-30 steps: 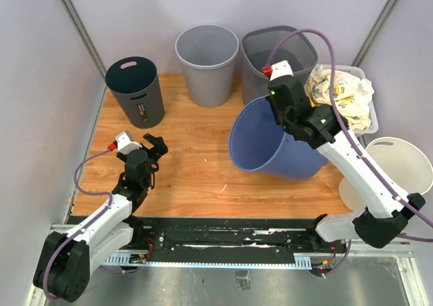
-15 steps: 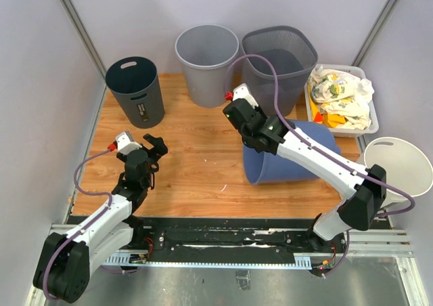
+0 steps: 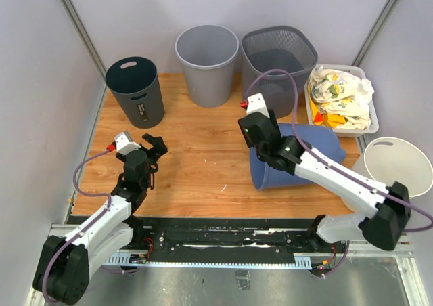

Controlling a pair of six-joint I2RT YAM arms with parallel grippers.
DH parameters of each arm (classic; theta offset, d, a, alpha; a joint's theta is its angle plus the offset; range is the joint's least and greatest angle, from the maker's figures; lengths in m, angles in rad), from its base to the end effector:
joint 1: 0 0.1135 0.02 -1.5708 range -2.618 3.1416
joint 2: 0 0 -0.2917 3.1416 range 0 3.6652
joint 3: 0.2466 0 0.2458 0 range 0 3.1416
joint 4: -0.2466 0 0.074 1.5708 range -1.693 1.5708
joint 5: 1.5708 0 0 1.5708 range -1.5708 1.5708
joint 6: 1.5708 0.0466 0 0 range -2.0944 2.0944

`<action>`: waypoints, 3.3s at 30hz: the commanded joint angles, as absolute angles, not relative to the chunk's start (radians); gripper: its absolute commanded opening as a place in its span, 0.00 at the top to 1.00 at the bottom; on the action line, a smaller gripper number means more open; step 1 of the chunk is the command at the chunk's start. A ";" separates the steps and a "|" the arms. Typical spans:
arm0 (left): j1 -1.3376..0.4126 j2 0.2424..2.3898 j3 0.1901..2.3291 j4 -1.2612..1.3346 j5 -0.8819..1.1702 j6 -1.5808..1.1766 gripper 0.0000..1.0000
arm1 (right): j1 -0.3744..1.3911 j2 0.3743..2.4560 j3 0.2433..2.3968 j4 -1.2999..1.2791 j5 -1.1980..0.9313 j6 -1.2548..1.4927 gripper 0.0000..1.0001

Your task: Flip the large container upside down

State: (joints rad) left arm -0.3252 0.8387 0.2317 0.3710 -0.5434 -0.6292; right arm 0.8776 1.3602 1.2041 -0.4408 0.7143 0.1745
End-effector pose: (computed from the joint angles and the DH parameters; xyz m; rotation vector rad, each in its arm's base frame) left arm 0.1648 -0.0301 0.2171 -0.6393 1.6575 -0.1986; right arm 0.2114 0.2067 0.3596 -0.3134 1.9866 -0.1122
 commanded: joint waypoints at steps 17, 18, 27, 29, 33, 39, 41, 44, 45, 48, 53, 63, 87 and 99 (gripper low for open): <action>-0.333 0.799 0.226 0.407 -0.536 -0.638 0.00 | 0.853 0.986 0.712 0.014 0.465 0.312 0.96; -0.333 0.799 0.227 0.406 -0.536 -0.637 0.00 | 0.854 0.995 0.718 0.003 0.469 0.311 0.99; -0.333 0.801 0.230 0.406 -0.537 -0.635 0.00 | 0.932 1.075 0.789 -0.034 0.667 0.216 0.99; -0.333 0.803 0.232 0.404 -0.538 -0.635 0.00 | 0.961 1.092 0.803 -0.031 0.726 0.191 0.99; -0.333 0.802 0.234 0.400 -0.544 -0.637 0.00 | 1.048 1.171 0.832 0.000 0.843 0.124 0.99; -0.333 0.800 0.242 0.375 -0.569 -0.644 0.00 | 1.142 1.394 0.939 -0.006 0.975 0.091 0.99; -0.333 0.794 0.243 0.364 -0.582 -0.648 0.00 | 1.174 1.468 0.984 -0.007 1.009 0.087 0.99; -0.332 0.788 0.247 0.342 -0.615 -0.657 0.00 | 1.209 1.563 1.048 -0.005 1.029 0.088 0.99; -0.332 0.786 0.249 0.332 -0.629 -0.661 0.00 | 1.216 1.590 1.066 -0.006 1.027 0.093 0.99; -0.333 0.774 0.252 0.308 -0.661 -0.669 0.00 | 1.230 1.664 1.110 -0.006 1.020 0.116 0.99; -0.332 0.762 0.246 0.296 -0.690 -0.684 0.00 | 1.233 1.751 1.143 0.000 0.995 0.155 0.99; -0.331 0.757 0.248 0.281 -0.709 -0.692 0.00 | 1.231 1.776 1.107 0.021 0.969 0.240 0.93; -0.331 0.791 0.281 0.271 -0.669 -0.656 0.00 | 1.251 1.453 0.940 -0.007 0.797 0.195 0.38; -0.331 0.852 0.563 0.033 -0.699 -0.675 0.00 | 1.223 1.353 0.831 0.071 0.751 0.163 0.31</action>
